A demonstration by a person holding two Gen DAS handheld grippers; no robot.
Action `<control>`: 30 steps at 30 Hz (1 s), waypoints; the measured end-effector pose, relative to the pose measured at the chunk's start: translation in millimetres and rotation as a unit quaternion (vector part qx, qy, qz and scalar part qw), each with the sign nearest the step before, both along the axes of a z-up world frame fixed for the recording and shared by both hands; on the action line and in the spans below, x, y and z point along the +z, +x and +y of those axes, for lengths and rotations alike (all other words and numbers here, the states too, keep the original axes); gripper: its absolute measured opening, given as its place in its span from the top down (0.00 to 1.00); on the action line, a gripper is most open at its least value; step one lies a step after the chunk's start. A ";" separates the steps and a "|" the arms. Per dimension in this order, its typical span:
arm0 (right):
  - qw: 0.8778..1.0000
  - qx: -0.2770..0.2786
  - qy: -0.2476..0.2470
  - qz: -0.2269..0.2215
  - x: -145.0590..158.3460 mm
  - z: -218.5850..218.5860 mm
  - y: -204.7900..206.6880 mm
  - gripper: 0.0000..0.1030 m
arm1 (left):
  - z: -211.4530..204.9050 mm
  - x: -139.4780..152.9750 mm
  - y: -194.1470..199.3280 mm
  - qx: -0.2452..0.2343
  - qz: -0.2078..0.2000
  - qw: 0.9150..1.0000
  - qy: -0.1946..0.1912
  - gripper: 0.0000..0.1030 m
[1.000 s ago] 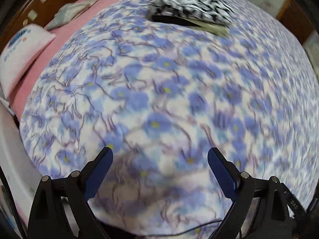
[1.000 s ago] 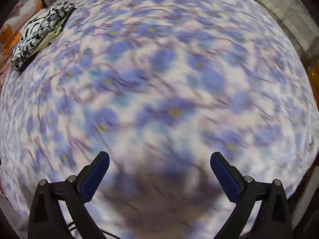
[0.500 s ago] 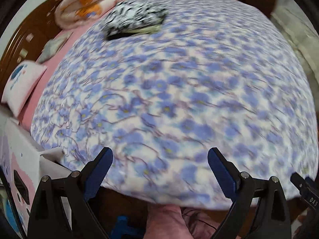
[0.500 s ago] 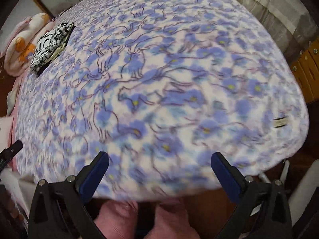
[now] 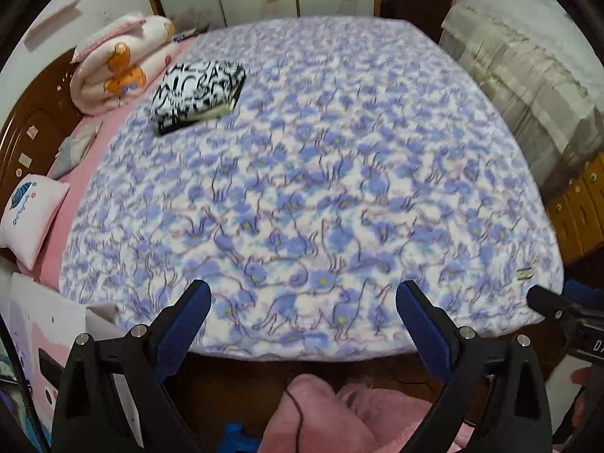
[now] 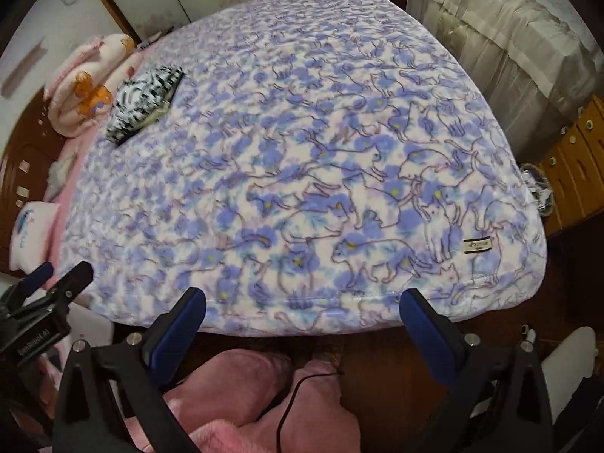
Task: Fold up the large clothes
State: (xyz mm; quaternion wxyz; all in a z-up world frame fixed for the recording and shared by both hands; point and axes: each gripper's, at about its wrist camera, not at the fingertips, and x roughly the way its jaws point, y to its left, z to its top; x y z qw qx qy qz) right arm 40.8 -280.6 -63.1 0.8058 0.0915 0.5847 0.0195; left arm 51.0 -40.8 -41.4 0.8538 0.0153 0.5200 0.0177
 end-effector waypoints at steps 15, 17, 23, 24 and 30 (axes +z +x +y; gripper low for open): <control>0.996 0.052 -0.057 -0.052 27.0 33.2 5.9 0.00 | 0.8 -0.6 17.5 -0.005 0.027 0.999 -0.017 0.01; 0.996 0.050 -0.052 -0.044 23.5 32.7 7.3 0.00 | 5.2 -5.9 17.0 0.006 0.036 0.999 -0.024 0.01; 0.997 0.037 -0.062 -0.041 23.0 27.3 8.0 0.00 | 10.2 -2.1 14.4 0.021 0.021 0.999 -0.027 0.01; 0.996 0.036 -0.065 -0.041 23.5 27.2 8.0 0.00 | 9.6 -0.6 13.7 0.018 0.016 0.999 -0.029 0.01; 0.996 0.042 -0.072 -0.039 24.7 29.0 7.6 0.00 | 5.5 7.0 13.7 0.009 -0.001 1.000 -0.024 0.01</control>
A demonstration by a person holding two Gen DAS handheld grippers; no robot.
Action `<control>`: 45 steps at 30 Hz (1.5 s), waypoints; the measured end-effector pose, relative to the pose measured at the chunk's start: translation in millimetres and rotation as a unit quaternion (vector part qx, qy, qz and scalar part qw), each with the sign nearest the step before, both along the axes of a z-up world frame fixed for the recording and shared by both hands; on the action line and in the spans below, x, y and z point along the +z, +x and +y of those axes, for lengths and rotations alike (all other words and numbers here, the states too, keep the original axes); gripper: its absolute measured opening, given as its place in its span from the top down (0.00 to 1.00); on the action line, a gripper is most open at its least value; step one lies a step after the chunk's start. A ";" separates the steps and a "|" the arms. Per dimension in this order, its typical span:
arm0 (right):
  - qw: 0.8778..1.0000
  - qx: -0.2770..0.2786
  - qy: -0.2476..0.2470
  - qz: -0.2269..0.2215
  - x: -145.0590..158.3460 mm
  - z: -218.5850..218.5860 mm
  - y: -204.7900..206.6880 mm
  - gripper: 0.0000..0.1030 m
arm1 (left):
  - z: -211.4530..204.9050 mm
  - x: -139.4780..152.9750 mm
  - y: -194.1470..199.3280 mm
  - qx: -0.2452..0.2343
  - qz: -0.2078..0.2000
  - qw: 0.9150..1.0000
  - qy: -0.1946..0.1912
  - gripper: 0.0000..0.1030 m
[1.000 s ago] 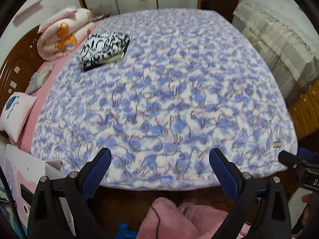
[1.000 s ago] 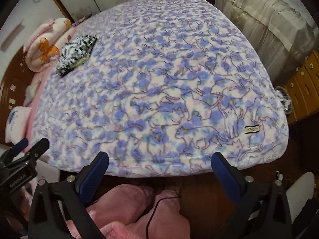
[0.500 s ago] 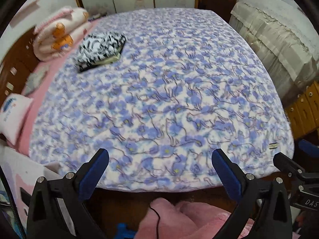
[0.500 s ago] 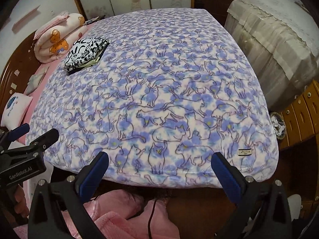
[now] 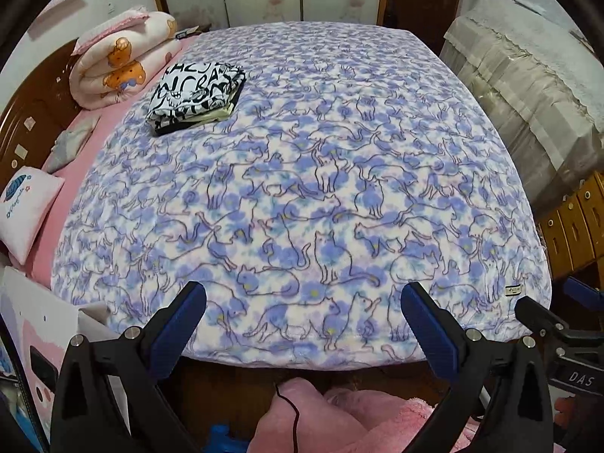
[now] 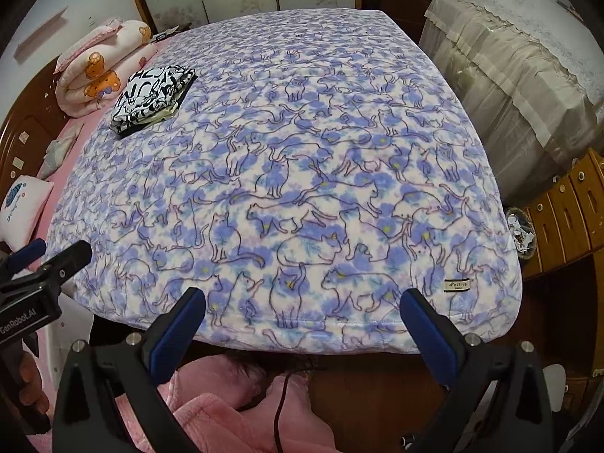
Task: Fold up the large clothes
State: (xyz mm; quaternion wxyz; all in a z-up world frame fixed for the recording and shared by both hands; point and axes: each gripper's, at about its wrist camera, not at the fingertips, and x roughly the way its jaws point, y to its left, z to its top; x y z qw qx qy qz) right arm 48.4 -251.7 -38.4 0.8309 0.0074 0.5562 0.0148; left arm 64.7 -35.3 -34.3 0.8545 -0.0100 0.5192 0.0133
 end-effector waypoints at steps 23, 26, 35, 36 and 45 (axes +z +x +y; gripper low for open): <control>1.000 0.012 -0.009 -0.018 7.8 1.0 2.2 0.00 | -8.2 11.4 -6.7 -0.018 -0.024 0.999 0.020 0.01; 1.000 0.011 -0.011 -0.019 9.1 2.2 1.5 0.00 | -7.0 11.2 -5.9 -0.019 -0.023 0.999 0.020 0.01; 1.000 0.009 -0.011 -0.017 8.8 -0.1 1.8 0.00 | -9.6 11.6 -7.3 -0.019 -0.025 0.999 0.019 0.01; 1.000 0.008 -0.010 -0.016 8.3 -1.4 1.9 0.00 | -9.7 11.7 -7.3 -0.019 -0.025 0.999 0.020 0.01; 1.000 0.011 -0.011 -0.016 7.0 -2.7 3.2 0.00 | -9.9 13.1 -2.2 -0.020 -0.021 0.999 0.020 0.01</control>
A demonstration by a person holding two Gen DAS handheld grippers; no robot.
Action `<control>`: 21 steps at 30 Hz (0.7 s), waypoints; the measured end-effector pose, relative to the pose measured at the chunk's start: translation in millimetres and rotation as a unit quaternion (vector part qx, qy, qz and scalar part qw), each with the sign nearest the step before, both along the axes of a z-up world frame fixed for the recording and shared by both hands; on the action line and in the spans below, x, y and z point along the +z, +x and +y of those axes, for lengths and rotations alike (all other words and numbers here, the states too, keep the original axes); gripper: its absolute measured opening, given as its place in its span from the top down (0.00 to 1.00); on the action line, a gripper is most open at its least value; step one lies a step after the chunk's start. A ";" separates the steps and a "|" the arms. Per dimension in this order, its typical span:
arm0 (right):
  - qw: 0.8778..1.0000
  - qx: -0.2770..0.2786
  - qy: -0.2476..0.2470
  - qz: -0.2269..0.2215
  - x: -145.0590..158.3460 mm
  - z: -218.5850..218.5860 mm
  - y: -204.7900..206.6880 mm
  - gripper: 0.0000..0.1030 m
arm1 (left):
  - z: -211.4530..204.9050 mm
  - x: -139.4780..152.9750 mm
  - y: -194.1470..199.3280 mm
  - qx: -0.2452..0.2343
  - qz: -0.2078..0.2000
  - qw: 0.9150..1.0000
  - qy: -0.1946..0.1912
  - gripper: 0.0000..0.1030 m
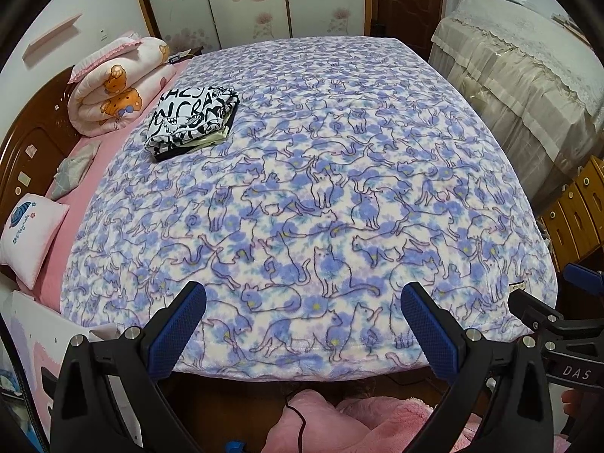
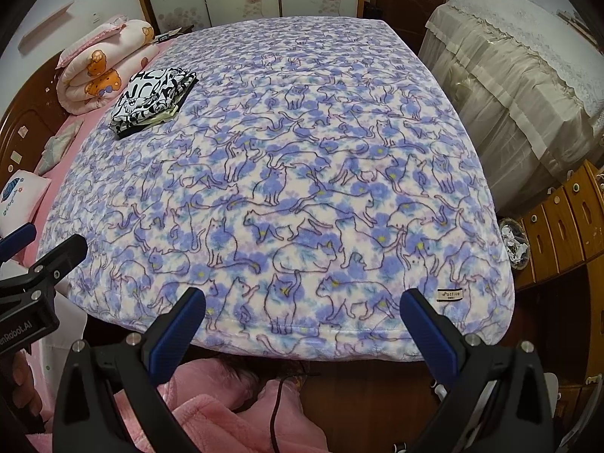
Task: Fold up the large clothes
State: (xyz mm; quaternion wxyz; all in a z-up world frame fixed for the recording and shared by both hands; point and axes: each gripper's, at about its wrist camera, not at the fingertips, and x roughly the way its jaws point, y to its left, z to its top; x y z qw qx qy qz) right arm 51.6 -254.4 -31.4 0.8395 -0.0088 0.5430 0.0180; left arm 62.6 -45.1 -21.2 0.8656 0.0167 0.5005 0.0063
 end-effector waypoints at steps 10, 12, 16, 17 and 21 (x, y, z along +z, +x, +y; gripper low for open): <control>1.000 -0.001 -0.001 -0.001 -1.2 0.3 0.6 0.00 | 4.7 1.3 6.1 -0.003 0.002 1.000 0.000 0.01; 1.000 0.000 -0.001 -0.001 -0.8 -0.8 0.9 0.00 | 4.0 0.6 5.1 -0.003 0.002 1.000 0.000 0.01; 1.000 -0.002 0.000 0.000 -0.9 2.0 0.8 0.00 | 4.2 0.9 5.9 -0.003 0.002 1.000 0.000 0.01; 1.000 -0.002 0.000 0.000 -1.0 0.6 1.1 0.00 | 2.8 0.1 3.8 -0.003 0.001 1.000 0.000 0.01; 1.000 -0.002 0.000 0.000 -1.0 -0.4 1.9 0.00 | 3.8 0.4 6.0 -0.003 0.002 1.000 0.000 0.01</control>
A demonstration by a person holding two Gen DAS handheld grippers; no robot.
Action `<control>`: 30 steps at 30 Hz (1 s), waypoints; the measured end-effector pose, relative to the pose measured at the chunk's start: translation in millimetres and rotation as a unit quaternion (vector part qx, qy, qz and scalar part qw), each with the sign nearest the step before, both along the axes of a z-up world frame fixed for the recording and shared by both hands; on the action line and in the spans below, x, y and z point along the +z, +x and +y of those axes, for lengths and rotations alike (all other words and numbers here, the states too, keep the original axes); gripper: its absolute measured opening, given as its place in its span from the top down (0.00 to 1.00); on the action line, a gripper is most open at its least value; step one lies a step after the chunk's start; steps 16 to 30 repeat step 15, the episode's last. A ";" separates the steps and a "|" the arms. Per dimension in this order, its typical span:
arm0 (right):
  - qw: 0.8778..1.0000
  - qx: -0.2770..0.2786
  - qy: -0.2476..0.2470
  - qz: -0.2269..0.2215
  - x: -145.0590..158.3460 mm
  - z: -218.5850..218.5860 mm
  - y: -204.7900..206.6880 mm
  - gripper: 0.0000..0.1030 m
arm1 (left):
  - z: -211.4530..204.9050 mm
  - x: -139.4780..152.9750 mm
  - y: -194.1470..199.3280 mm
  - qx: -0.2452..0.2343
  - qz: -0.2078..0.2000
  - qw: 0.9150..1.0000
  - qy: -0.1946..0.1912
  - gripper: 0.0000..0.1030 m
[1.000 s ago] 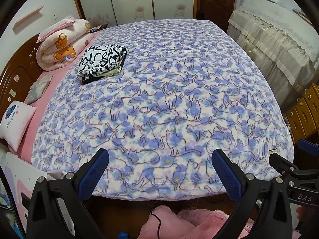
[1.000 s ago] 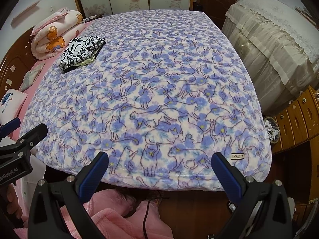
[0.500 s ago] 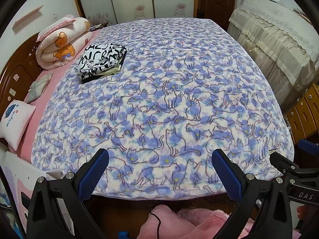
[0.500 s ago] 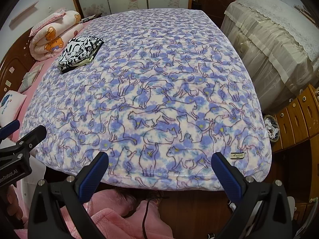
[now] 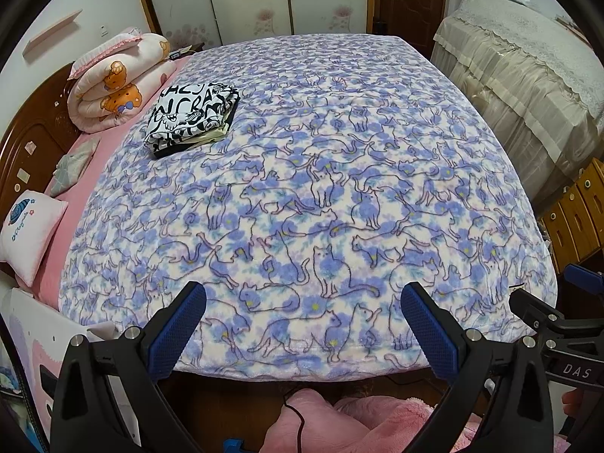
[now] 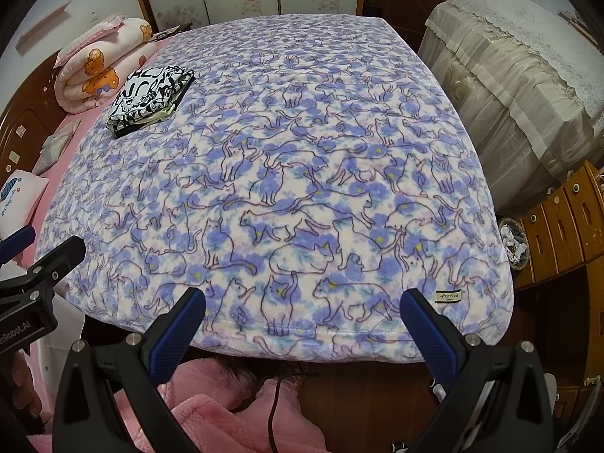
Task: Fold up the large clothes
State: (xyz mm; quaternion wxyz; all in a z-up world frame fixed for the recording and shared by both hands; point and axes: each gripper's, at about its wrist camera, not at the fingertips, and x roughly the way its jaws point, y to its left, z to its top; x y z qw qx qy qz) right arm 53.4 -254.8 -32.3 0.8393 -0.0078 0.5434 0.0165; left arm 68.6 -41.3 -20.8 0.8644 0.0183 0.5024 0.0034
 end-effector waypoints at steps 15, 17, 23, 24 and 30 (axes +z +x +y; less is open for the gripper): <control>1.000 0.001 -0.001 0.001 0.0 -0.8 2.4 0.00 | -1.2 0.5 -0.2 0.001 -0.001 1.000 0.001 0.01; 1.000 0.001 -0.001 0.001 0.0 -0.8 2.4 0.00 | -1.2 0.5 -0.2 0.001 -0.001 1.000 0.001 0.01; 1.000 0.001 -0.001 0.001 0.0 -0.8 2.4 0.00 | -1.2 0.5 -0.2 0.001 -0.001 1.000 0.001 0.01; 1.000 0.001 -0.001 0.001 0.0 -0.8 2.4 0.00 | -1.2 0.5 -0.2 0.001 -0.001 1.000 0.001 0.01; 1.000 0.001 -0.001 0.001 0.0 -0.8 2.4 0.00 | -1.2 0.5 -0.2 0.001 -0.001 1.000 0.001 0.01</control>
